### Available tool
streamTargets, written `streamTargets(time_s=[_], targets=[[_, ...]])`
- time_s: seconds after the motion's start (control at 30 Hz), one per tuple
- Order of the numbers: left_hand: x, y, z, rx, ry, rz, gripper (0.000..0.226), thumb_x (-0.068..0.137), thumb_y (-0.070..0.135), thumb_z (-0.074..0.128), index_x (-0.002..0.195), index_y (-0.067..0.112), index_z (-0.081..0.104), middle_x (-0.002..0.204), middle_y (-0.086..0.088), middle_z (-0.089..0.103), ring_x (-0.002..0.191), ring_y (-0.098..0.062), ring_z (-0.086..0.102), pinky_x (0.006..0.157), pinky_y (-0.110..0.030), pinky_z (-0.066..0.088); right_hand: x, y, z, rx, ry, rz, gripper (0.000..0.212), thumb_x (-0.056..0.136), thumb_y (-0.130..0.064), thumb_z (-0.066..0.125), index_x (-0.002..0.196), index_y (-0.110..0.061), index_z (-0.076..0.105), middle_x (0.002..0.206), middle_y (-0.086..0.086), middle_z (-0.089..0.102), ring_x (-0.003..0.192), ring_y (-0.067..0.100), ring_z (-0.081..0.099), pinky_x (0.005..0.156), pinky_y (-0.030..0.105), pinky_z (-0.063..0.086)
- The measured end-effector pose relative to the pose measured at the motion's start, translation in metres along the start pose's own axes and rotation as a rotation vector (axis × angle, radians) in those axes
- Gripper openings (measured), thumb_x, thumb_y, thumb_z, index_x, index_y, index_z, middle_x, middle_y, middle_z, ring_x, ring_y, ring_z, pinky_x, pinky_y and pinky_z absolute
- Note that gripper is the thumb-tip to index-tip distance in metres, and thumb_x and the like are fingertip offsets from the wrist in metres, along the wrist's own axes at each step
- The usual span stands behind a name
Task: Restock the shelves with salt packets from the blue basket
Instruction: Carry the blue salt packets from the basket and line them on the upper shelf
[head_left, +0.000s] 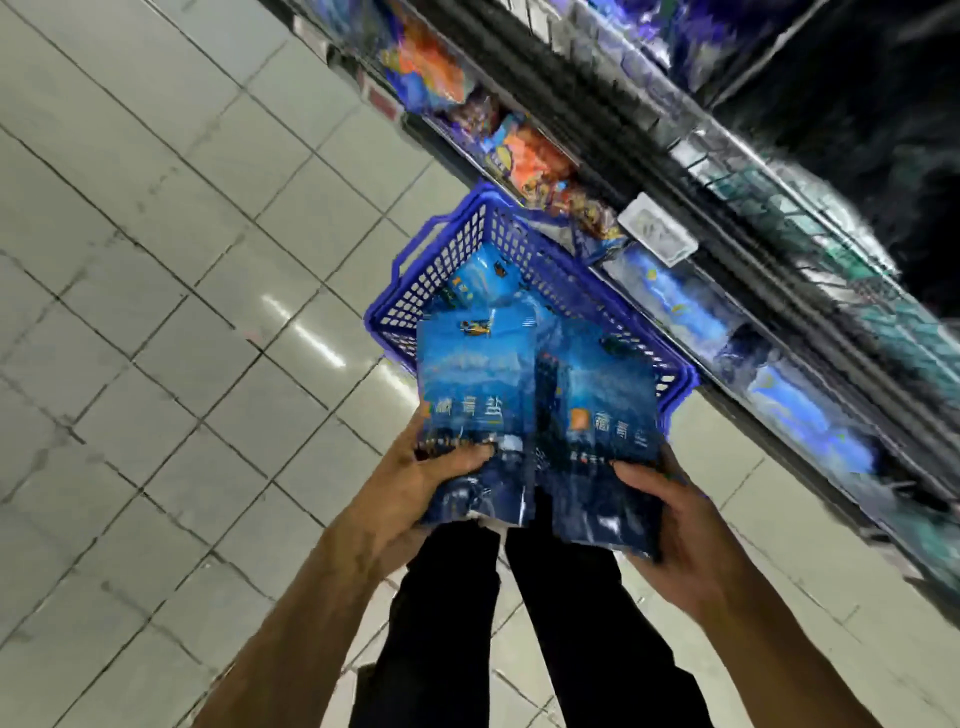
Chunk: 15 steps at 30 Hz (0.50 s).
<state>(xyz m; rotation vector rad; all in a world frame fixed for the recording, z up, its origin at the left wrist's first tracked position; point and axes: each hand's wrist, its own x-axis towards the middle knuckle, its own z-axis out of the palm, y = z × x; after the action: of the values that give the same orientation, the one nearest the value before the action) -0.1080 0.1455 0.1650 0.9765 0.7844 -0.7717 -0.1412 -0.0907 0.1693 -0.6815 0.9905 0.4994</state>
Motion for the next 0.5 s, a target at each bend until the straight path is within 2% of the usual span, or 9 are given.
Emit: streamTargets(time_s=[0.07,0.17,0.2,0.3,0.37,0.43,0.5], targets=[[-0.047,0.015,0.007,0.027,-0.029,0.021,0.068,0.072,-0.003,0.073,0.136,0.009,0.057,0.125,-0.016,0.071,0.105,-0.03,0.072,0.088,-0.042,0.061,-0.047,-0.014,0.018,-0.043,0.01,-0.027,0.059,0.077,-0.005,0.063,0.134,-0.022,0.062,0.123,0.011,0.07,0.095,0.032,0.073,0.075,0.05,0.063],[-0.116,0.041,0.021,0.062,-0.039,0.06,0.068,0.069,-0.004,0.076,0.133,0.012,0.06,0.121,-0.015,0.073,0.1,-0.027,0.074,0.082,-0.037,0.062,-0.118,-0.034,0.041,-0.106,0.001,-0.097,0.063,0.082,-0.008,0.059,0.144,-0.015,0.052,0.132,0.014,0.067,0.111,0.033,0.07,0.093,0.058,0.055],[-0.139,0.05,0.027,0.075,-0.032,0.07,0.065,0.069,-0.003,0.076,0.13,0.013,0.061,0.119,-0.015,0.074,0.097,-0.026,0.075,0.077,-0.035,0.063,-0.141,-0.041,0.047,-0.123,-0.017,-0.117,0.063,0.083,-0.007,0.058,0.145,-0.013,0.049,0.126,0.012,0.07,0.108,0.032,0.071,0.091,0.057,0.057],[-0.204,0.078,0.046,0.184,0.007,0.123,0.051,0.075,-0.006,0.076,0.121,0.013,0.066,0.112,-0.014,0.076,0.089,-0.022,0.076,0.064,-0.028,0.06,-0.209,-0.062,0.062,-0.223,-0.096,-0.143,0.052,0.088,-0.004,0.055,0.138,-0.013,0.052,0.105,0.008,0.076,0.08,0.027,0.076,0.069,0.058,0.062],[-0.241,0.094,0.06,0.274,0.038,0.178,0.05,0.078,-0.008,0.076,0.123,0.011,0.064,0.115,-0.014,0.075,0.092,-0.024,0.075,0.064,-0.027,0.059,-0.249,-0.072,0.066,-0.277,-0.123,-0.179,0.045,0.086,-0.002,0.058,0.13,-0.01,0.056,0.098,0.01,0.075,0.072,0.024,0.075,0.063,0.055,0.063],[-0.271,0.103,0.076,0.309,0.068,0.248,0.045,0.078,-0.007,0.077,0.116,0.014,0.066,0.116,-0.014,0.075,0.09,-0.023,0.074,0.066,-0.028,0.06,-0.282,-0.082,0.067,-0.31,-0.131,-0.247,0.051,0.082,0.0,0.062,0.132,-0.005,0.056,0.109,0.015,0.073,0.083,0.026,0.075,0.07,0.047,0.064],[-0.294,0.108,0.094,0.283,0.076,0.291,0.034,0.079,0.006,0.078,0.11,0.017,0.069,0.114,-0.014,0.076,0.089,-0.024,0.076,0.07,-0.033,0.062,-0.311,-0.09,0.062,-0.327,-0.15,-0.313,0.051,0.08,0.002,0.065,0.13,-0.008,0.059,0.119,0.014,0.073,0.099,0.027,0.074,0.074,0.039,0.063]])
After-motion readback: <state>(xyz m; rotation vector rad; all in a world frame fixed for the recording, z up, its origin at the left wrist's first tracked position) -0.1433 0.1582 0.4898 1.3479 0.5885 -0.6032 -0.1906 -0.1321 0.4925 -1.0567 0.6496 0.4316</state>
